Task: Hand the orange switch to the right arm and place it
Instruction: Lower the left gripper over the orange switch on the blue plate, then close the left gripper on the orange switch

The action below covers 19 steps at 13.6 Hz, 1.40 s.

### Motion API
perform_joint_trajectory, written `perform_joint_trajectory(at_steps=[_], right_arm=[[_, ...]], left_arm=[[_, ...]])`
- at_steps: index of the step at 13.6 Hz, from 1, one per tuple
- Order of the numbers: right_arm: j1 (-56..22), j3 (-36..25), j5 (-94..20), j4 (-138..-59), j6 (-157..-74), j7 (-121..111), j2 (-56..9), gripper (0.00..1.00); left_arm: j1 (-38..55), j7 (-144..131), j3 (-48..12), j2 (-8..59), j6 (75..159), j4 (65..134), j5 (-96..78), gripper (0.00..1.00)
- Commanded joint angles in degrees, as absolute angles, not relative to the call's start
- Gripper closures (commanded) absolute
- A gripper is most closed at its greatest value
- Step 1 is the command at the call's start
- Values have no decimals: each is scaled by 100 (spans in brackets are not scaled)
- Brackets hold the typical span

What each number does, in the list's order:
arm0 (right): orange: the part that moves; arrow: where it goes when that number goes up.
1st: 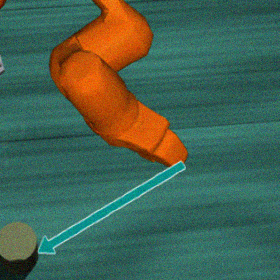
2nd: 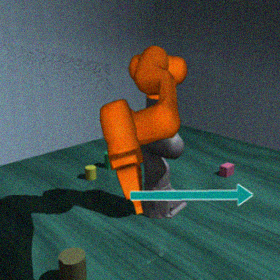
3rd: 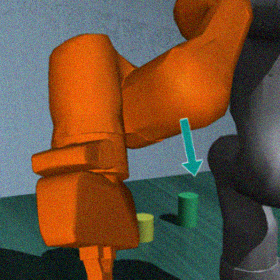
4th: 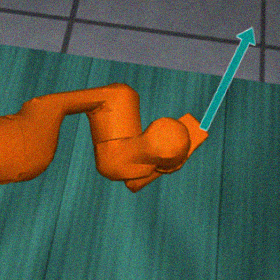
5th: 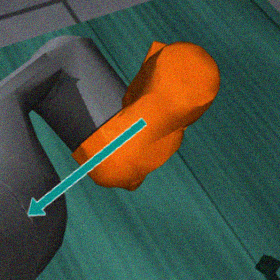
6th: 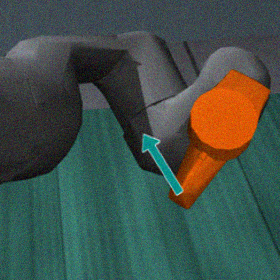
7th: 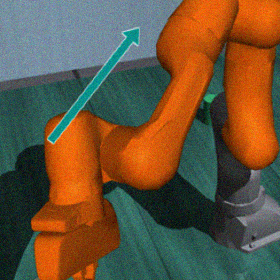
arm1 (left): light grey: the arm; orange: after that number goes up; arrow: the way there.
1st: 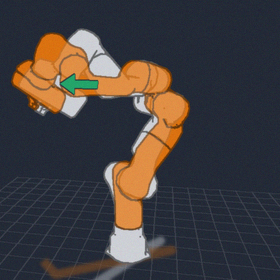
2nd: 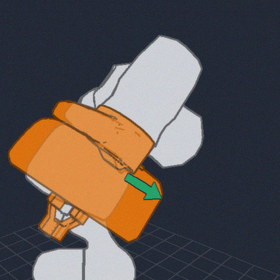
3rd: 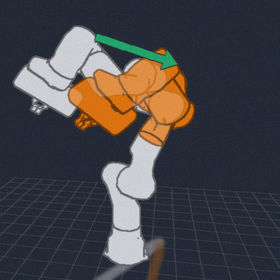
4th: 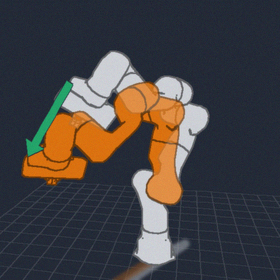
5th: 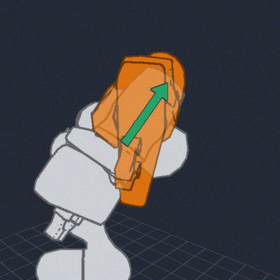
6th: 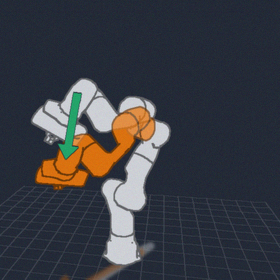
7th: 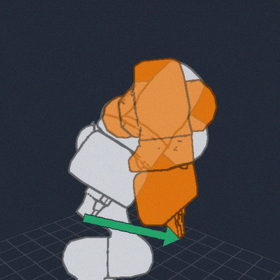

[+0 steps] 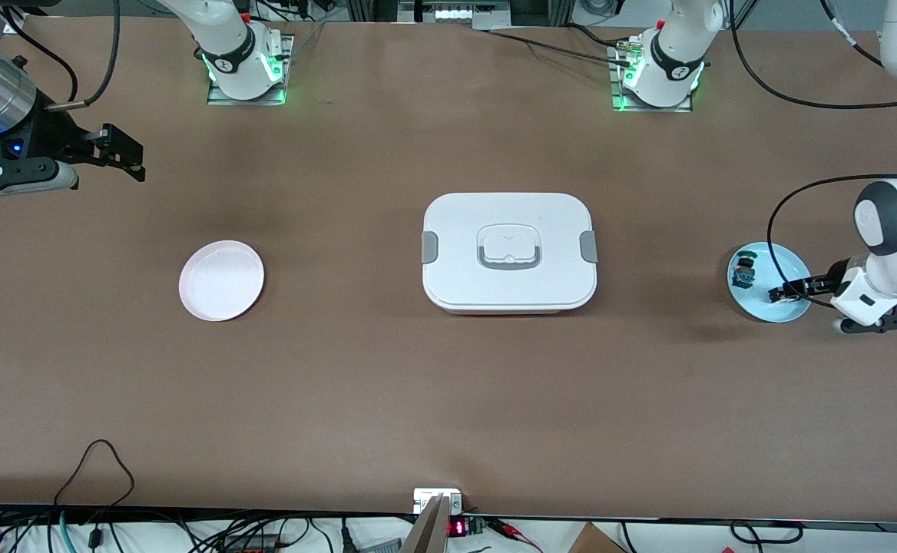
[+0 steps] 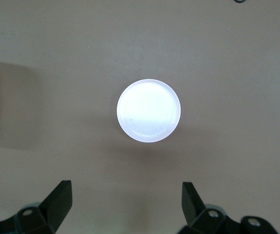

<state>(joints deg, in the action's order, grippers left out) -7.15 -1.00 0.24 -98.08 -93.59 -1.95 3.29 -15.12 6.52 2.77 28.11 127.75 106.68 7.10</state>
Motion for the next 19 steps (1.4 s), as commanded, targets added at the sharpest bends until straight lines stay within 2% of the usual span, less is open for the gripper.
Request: perform_joint_trajectory(at_steps=[1,19], right_arm=[[-694,-88,-53,-9729,-9334,-149,308,0],[-686,-88,-53,-9729,-9369,-158,299,0]], left_arm=[[-1766,940,176,2891,13226,10863,791,0],[-1846,967,123,3296,13860,11021,712,1]])
